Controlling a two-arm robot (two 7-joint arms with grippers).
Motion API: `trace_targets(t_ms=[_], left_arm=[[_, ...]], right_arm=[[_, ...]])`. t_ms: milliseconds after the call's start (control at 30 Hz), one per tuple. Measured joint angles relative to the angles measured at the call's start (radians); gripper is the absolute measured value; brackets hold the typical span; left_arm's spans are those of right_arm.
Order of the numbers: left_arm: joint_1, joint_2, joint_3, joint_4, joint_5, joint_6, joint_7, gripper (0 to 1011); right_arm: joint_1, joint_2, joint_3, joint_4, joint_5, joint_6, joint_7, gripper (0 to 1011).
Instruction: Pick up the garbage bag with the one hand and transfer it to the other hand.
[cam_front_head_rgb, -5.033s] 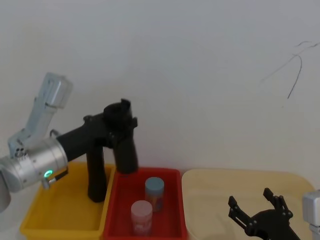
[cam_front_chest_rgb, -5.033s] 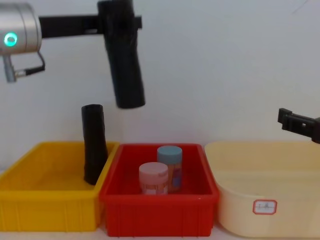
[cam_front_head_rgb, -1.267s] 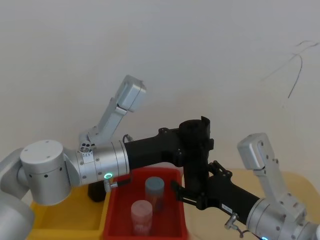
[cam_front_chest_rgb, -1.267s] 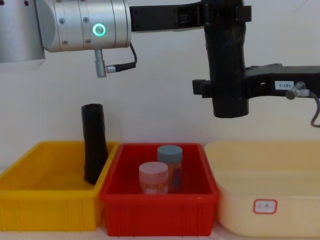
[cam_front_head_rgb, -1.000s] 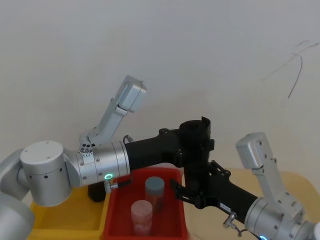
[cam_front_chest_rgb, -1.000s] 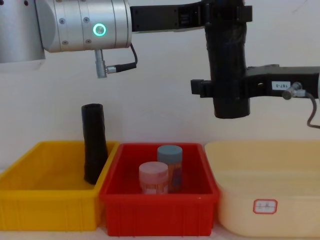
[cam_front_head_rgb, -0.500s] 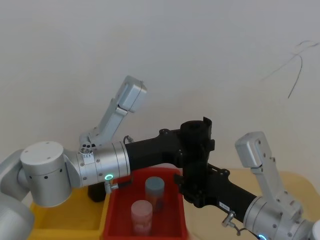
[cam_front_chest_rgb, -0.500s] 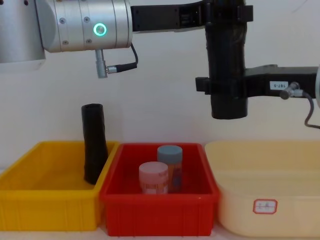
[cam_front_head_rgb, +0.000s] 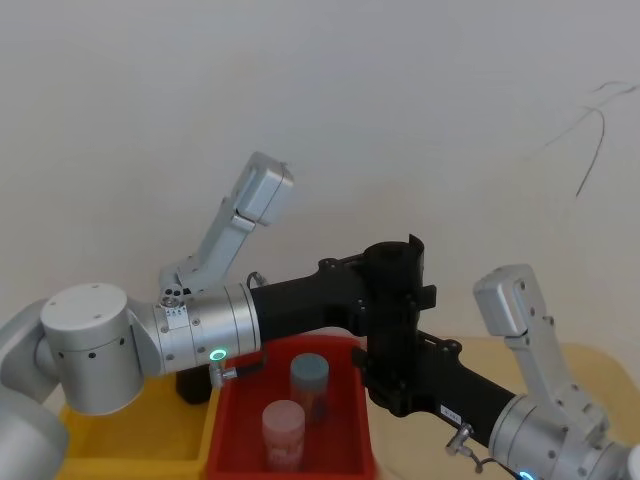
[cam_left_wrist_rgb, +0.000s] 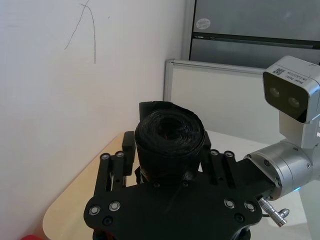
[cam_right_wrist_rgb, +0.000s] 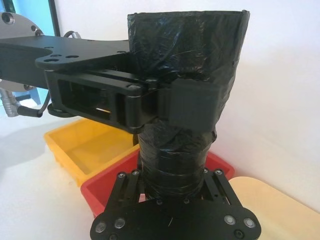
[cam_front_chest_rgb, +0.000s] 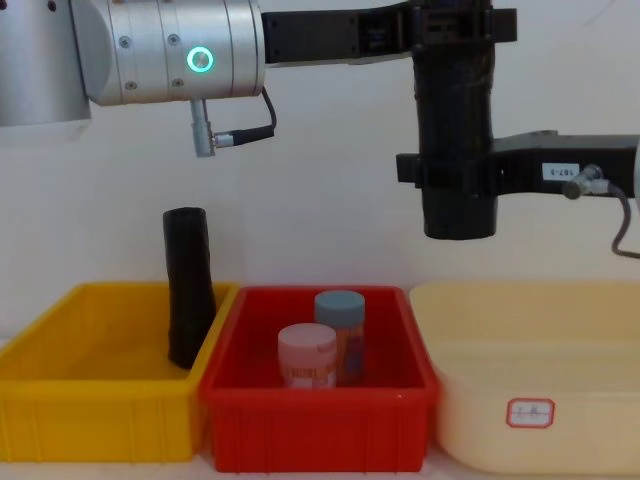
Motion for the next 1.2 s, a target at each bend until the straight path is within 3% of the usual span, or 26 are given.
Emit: trace_targets(t_ms=[367, 767, 1200], left_arm=[[0.004, 0.006, 0.000, -0.005, -0.005, 0.001, 0.001, 1001], [0.039, 0.054, -0.026, -0.046, -0.018, 0.007, 0.032, 1002], [0.099, 0.112, -0.077, -0.096, -0.018, 0.005, 0.136, 1002]], right_arm=[[-0.013, 0.001, 0.017, -0.010, 0.003, 0.003, -0.018, 476], [-0.021, 0.010, 0.050, -0.008, -0.004, 0.019, -0.044, 477], [-0.010, 0.039, 0.073, 0.021, -0.036, 0.062, -0.057, 476]])
